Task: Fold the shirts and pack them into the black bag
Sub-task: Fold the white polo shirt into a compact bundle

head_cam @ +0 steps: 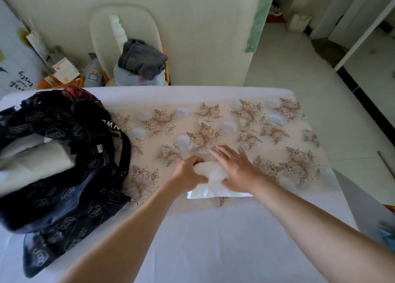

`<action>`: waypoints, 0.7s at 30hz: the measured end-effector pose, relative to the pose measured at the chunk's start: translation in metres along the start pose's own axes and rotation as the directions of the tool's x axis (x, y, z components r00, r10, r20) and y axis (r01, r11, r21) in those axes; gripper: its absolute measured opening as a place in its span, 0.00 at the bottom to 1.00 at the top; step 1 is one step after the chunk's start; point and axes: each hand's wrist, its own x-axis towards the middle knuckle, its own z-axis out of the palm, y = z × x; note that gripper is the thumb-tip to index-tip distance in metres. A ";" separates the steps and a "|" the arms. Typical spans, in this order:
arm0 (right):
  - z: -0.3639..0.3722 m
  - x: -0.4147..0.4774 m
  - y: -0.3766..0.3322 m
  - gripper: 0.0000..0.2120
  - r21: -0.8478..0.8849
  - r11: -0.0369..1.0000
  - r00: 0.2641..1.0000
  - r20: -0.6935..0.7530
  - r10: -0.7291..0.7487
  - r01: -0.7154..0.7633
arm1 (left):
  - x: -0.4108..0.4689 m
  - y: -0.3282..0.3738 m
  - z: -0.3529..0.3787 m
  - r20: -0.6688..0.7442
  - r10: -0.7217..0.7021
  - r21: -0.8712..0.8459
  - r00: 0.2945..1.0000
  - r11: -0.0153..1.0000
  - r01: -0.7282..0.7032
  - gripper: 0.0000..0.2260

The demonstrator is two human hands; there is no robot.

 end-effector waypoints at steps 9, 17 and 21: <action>-0.017 -0.010 -0.096 0.22 -0.051 0.997 0.991 -0.115 -0.066 0.060 | -0.097 -0.036 -0.046 -0.190 0.420 0.361 0.888 0.871 -0.334 0.18; 0.040 -0.041 -0.147 0.45 -0.133 0.987 0.992 0.098 -0.074 0.087 | -0.129 -0.113 -0.018 0.012 0.313 0.649 0.950 0.720 -0.245 0.27; 0.052 -0.045 -0.150 0.41 -0.133 0.983 0.989 0.087 -0.116 0.127 | -0.135 -0.134 -0.004 -0.016 0.391 0.586 0.920 0.750 -0.308 0.28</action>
